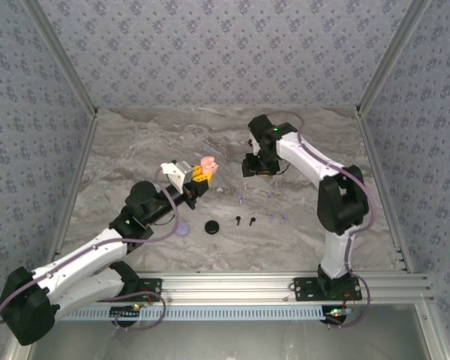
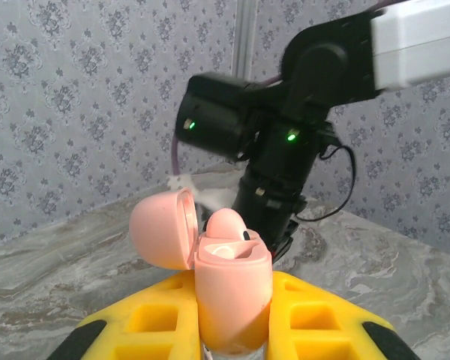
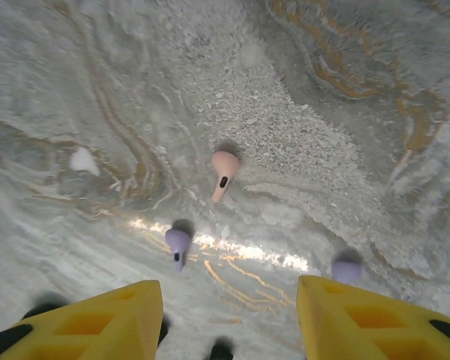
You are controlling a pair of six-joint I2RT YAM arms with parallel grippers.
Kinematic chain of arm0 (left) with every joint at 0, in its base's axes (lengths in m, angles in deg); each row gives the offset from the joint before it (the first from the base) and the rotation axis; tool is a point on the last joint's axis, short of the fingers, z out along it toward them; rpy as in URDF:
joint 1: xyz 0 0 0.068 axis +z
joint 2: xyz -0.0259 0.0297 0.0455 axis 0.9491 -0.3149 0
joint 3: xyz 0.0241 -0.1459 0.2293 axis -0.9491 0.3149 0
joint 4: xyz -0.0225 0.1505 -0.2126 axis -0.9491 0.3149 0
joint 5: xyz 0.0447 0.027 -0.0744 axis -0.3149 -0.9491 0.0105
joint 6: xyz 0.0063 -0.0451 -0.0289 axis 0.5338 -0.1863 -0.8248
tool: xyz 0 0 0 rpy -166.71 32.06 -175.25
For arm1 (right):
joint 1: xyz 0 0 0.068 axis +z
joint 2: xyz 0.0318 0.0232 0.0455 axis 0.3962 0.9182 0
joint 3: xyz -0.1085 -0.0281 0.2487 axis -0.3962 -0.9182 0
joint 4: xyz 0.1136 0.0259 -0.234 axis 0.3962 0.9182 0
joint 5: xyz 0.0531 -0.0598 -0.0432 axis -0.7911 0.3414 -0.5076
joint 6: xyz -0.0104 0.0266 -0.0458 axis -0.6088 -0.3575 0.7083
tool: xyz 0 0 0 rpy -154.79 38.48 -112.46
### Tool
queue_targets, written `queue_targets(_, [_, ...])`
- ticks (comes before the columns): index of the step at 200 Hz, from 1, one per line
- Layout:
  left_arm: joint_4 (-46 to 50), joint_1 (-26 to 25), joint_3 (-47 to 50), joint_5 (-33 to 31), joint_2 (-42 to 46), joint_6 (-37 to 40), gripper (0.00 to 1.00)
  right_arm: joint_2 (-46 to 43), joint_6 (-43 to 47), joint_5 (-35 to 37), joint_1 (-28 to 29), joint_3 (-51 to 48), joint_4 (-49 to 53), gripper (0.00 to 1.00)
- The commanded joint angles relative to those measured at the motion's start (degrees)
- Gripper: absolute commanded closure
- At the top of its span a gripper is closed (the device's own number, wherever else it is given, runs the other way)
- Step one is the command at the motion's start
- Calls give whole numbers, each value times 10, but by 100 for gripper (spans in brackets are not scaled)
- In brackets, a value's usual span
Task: Insert wireless bluetooth earbuds into charging case
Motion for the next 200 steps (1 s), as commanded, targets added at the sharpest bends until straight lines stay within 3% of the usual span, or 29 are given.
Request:
queue_targets(1, [-6,-3,7,-13,11,1,100,56,13,24,6,44,48,49])
queue_targets(89, [-3,-3,6,-19,12,-3,100,174,-5,21,20,119,43,56])
queue_targets(200, [0,-4,4,-20,15,-4,100,211,-4,46,35,137,56,65])
